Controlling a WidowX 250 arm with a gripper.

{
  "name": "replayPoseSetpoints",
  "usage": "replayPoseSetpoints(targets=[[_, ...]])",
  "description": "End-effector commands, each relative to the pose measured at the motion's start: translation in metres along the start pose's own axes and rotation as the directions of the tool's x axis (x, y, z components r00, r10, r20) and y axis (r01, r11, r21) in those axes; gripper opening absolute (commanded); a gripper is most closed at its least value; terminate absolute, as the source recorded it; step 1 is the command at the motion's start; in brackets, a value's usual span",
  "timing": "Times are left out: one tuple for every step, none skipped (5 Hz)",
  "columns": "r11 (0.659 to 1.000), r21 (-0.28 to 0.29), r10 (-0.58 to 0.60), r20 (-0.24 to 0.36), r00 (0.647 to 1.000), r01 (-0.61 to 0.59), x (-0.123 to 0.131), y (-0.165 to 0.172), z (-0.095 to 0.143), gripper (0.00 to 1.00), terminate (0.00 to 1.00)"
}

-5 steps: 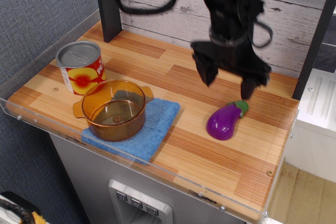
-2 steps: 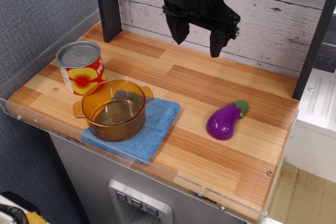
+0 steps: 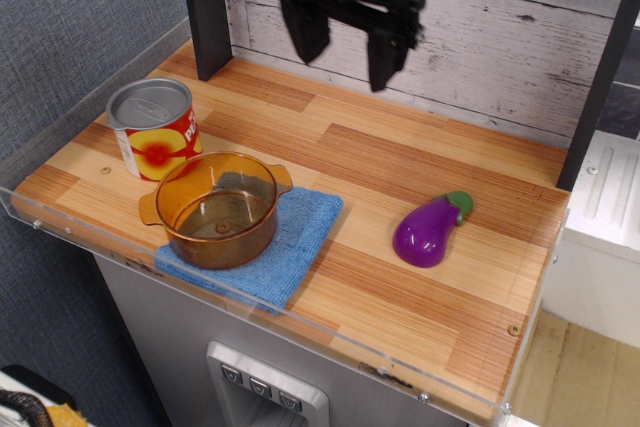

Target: Move brinjal little bit right

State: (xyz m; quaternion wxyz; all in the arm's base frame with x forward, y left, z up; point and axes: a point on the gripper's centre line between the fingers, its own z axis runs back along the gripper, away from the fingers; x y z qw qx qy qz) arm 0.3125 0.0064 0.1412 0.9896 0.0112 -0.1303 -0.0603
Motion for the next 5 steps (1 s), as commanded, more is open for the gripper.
replayPoseSetpoints(targets=[[0.999, 0.005, 0.043, 0.079, 0.996, -0.044, -0.044, 0.01, 0.041, 1.0, 0.0], [0.999, -0.032, 0.025, 0.095, 0.995, -0.022, -0.062, 0.002, 0.052, 1.0, 0.0], [0.999, -0.05, -0.001, 0.091, 0.996, 0.006, -0.078, -0.007, 0.056, 1.0, 0.0], [0.996, -0.089, -0.016, 0.1, 0.995, 0.025, -0.092, -0.012, 0.061, 1.0, 0.0], [0.996, -0.089, -0.016, 0.1, 0.995, 0.025, -0.092, -0.012, 0.061, 1.0, 1.0]])
